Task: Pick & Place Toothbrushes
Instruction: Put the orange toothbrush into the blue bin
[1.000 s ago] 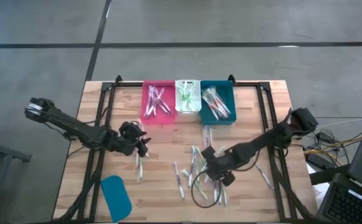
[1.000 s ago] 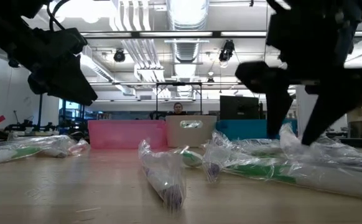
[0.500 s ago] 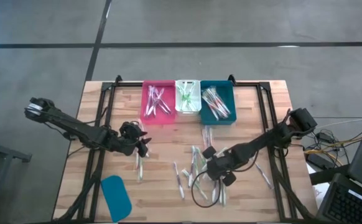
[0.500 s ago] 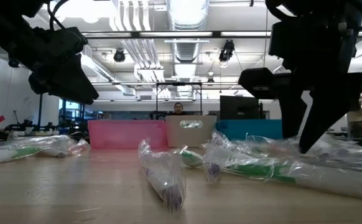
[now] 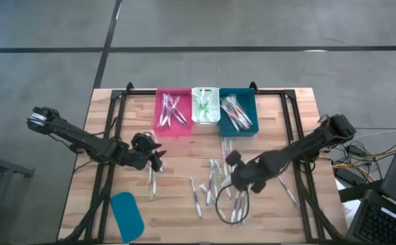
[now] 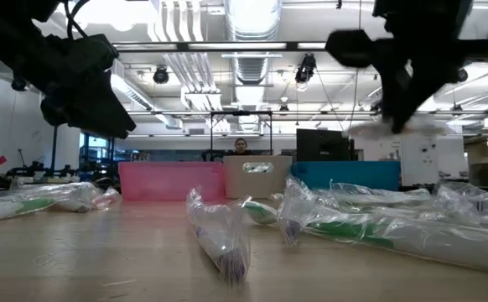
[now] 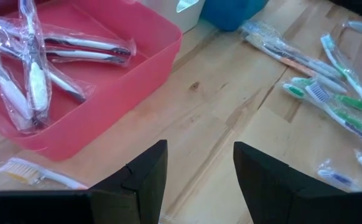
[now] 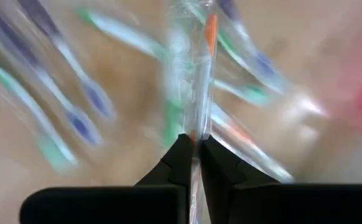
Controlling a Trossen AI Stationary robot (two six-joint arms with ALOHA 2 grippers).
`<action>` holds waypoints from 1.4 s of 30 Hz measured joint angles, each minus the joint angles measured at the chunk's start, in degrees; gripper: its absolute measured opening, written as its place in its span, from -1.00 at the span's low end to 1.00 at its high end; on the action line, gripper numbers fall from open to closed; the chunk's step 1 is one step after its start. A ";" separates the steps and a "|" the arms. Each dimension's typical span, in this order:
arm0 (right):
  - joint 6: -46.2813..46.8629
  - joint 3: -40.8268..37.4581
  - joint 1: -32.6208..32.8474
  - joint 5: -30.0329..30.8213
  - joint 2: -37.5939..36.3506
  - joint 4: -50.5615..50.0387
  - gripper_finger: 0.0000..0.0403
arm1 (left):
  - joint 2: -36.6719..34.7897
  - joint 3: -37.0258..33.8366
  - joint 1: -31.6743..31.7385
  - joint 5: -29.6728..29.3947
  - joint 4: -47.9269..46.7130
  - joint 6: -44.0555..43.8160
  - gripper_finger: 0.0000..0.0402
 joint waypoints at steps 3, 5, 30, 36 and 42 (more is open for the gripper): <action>-2.47 1.95 -1.71 5.36 -2.73 -4.33 -0.93 | 0.00 0.00 0.07 -0.19 0.25 0.00 -0.06; -4.64 2.60 -3.41 8.71 -4.96 -6.04 -0.94 | 0.00 0.00 0.07 -0.58 0.54 0.00 -0.06; -51.17 -0.85 -47.36 8.97 -19.75 7.08 -0.94 | 0.02 0.00 2.13 -4.73 5.13 5.04 -0.06; -54.33 -0.83 -51.21 7.07 -16.51 8.29 -0.94 | 0.02 0.00 2.63 -4.69 6.53 6.02 -0.06; -57.09 -0.84 -53.28 1.81 -12.16 10.38 -0.94 | 0.02 0.00 3.42 -4.61 6.97 4.33 -0.06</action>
